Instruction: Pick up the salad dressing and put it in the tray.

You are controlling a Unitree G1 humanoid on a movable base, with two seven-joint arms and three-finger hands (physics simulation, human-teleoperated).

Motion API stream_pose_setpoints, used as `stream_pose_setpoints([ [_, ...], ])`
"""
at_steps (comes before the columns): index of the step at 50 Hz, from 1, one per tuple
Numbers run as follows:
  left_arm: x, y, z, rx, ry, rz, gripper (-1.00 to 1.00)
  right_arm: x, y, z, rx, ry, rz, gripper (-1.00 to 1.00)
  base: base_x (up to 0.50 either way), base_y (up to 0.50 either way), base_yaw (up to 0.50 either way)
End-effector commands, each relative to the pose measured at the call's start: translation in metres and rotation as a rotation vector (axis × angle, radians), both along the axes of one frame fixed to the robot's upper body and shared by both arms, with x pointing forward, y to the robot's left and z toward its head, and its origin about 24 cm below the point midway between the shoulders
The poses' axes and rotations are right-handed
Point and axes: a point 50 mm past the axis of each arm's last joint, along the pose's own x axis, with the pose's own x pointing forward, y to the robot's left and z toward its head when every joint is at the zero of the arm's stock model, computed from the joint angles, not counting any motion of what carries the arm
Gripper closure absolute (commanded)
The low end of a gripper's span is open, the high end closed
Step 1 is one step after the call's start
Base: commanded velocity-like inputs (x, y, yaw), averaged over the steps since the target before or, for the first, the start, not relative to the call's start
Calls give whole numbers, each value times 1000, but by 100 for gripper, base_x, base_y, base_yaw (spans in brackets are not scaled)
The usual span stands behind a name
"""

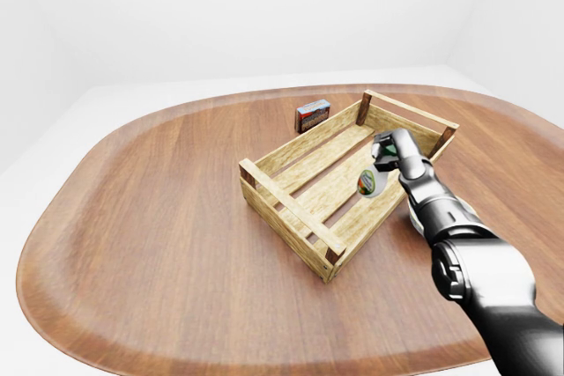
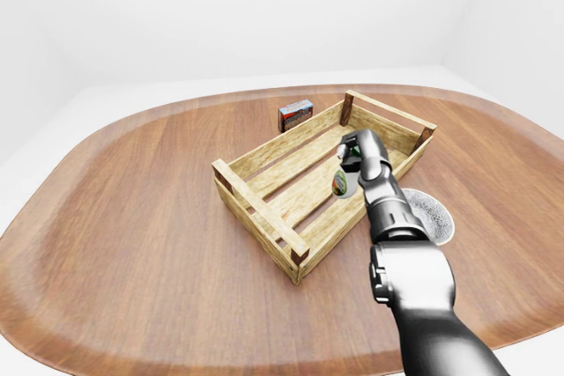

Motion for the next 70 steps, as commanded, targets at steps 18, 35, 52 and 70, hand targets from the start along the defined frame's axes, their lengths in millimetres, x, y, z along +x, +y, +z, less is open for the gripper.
stream_pose_setpoints([
  [18, 1, 0, -1, -6, 2, -3, -100, -1, 17, -13, -19, 10, 6, 98, 0, 0, 0],
  [35, 3, -1, -2, -7, 5, -6, -100, -9, 24, -34, -37, 46, -7, 98, 0, 0, 0],
  [52, 6, -1, -7, -22, 18, -13, -100, -14, 24, -44, -50, 56, -29, 98, 0, 0, 0],
  [70, 5, -2, -5, -13, 15, -11, -100, -13, 15, -39, -69, 48, -44, -100, 0, 0, 0],
])
